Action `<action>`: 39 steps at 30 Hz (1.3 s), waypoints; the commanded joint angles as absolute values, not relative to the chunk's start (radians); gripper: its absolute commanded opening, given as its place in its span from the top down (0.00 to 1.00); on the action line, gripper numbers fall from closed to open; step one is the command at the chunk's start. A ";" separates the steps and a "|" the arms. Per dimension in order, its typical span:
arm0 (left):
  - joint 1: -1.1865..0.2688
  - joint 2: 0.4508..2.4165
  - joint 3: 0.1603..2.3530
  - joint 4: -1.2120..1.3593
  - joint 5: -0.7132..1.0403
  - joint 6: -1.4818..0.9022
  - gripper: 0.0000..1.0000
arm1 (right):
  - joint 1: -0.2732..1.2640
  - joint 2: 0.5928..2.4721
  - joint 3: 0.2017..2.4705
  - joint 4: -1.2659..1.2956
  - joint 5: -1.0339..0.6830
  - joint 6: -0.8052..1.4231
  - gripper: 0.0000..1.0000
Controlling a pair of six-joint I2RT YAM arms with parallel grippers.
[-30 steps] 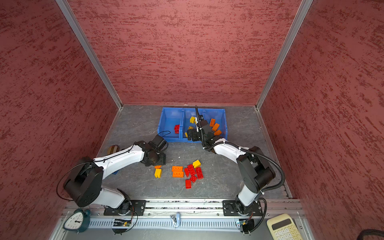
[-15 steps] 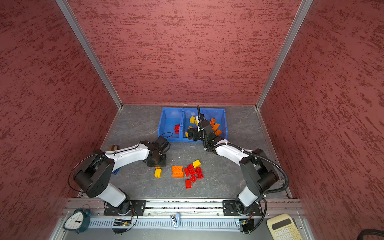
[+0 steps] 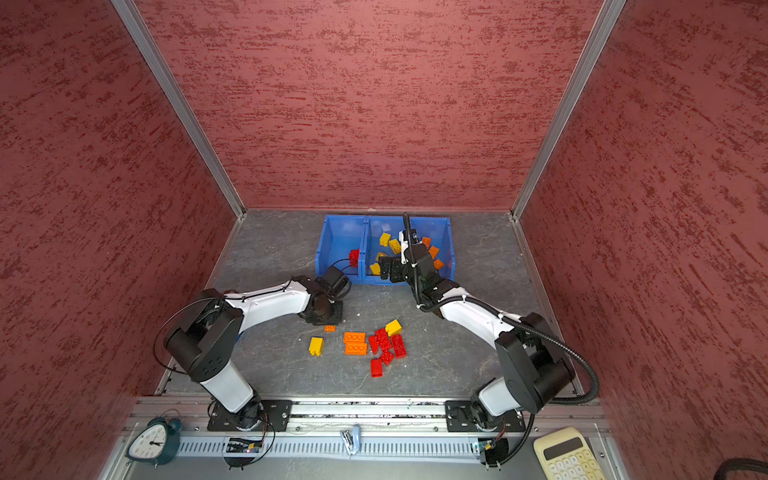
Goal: Sort the legos into containers by color
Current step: 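Release the yellow brick with the right gripper while the left grasps an orange brick, then carry the orange brick to its compartment with the left gripper while the right draws back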
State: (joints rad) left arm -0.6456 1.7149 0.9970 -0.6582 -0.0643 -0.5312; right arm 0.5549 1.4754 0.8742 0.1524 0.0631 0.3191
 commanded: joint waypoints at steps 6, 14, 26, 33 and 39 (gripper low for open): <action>-0.744 1.880 1.179 -0.598 -0.009 -0.548 0.69 | 0.554 1.372 0.790 0.139 0.098 0.293 0.01; -0.809 1.980 1.340 -0.635 0.015 -0.545 0.68 | 0.554 1.265 0.702 0.048 0.109 0.309 0.01; -0.831 1.897 1.513 -0.366 0.137 -0.474 0.70 | 0.314 0.976 0.543 -0.040 0.152 0.574 0.01; -0.830 2.091 1.818 -0.319 0.176 -0.351 0.69 | 0.260 0.918 0.538 -0.069 0.173 0.582 0.01; -0.818 2.292 2.084 -0.331 0.209 -0.337 0.69 | 0.260 0.867 0.532 -0.127 0.159 0.544 0.01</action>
State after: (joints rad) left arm -0.8246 2.2078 2.0006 -0.3157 0.1864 -0.3756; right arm 0.2646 0.8925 0.5438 -0.0811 0.1623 0.5503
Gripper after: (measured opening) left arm 0.336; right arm 0.990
